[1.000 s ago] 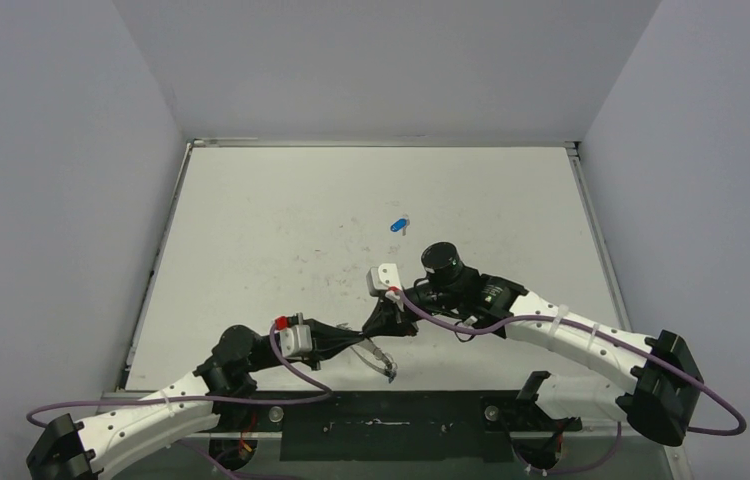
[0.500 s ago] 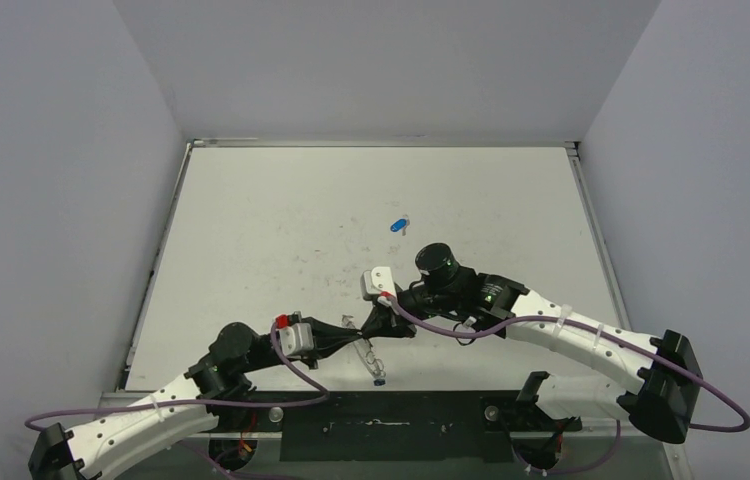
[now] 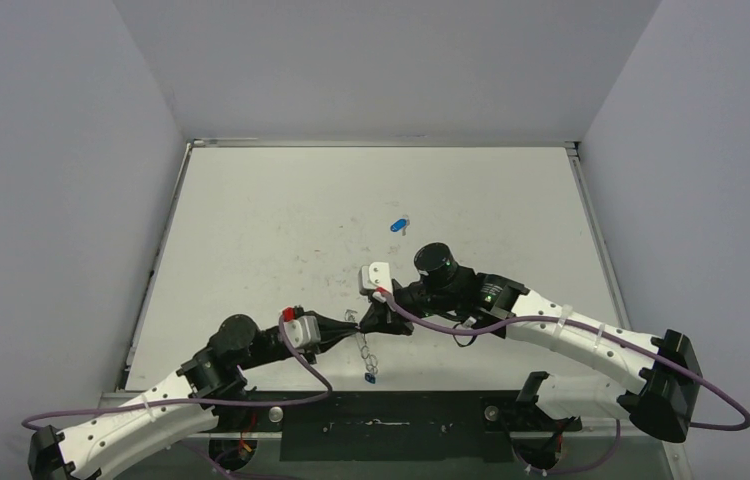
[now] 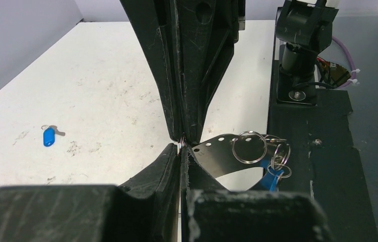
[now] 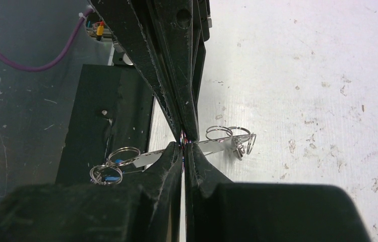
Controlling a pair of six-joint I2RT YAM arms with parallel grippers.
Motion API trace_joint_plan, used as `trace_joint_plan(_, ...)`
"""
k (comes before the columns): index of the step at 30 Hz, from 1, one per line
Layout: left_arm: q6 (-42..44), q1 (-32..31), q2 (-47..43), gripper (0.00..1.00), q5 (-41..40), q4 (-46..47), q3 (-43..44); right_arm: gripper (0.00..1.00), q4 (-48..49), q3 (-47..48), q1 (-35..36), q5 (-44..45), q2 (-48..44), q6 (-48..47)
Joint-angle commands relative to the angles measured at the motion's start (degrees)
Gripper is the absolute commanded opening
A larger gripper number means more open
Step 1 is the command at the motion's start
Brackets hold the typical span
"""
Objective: Put the keys on the keyring
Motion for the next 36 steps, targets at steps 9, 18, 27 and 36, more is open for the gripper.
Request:
trace_joint_plan(9,4.16,0.45,2.44,0.02,-4.3,-6.76,5.9,0.0,-6.3,6.14,1.27,8.9,0.99,6.37)
trace_joint_plan(18,6.19,0.49,2.66,0.23,-3.34,-12.44,8.74,0.0,-15.96,12.69,3.1,13.1,5.61,5.19)
trace_joint_plan(27,5.24,0.45,5.19,0.26,-1.49,-10.19,8.06,0.0,-22.32,18.48,4.62,13.85,11.24,5.45)
trace_joint_plan(36,3.79,0.39,9.78,0.28,2.18,-4.4,6.67,0.0,-23.86,21.24,6.97,14.78,13.76,5.44)
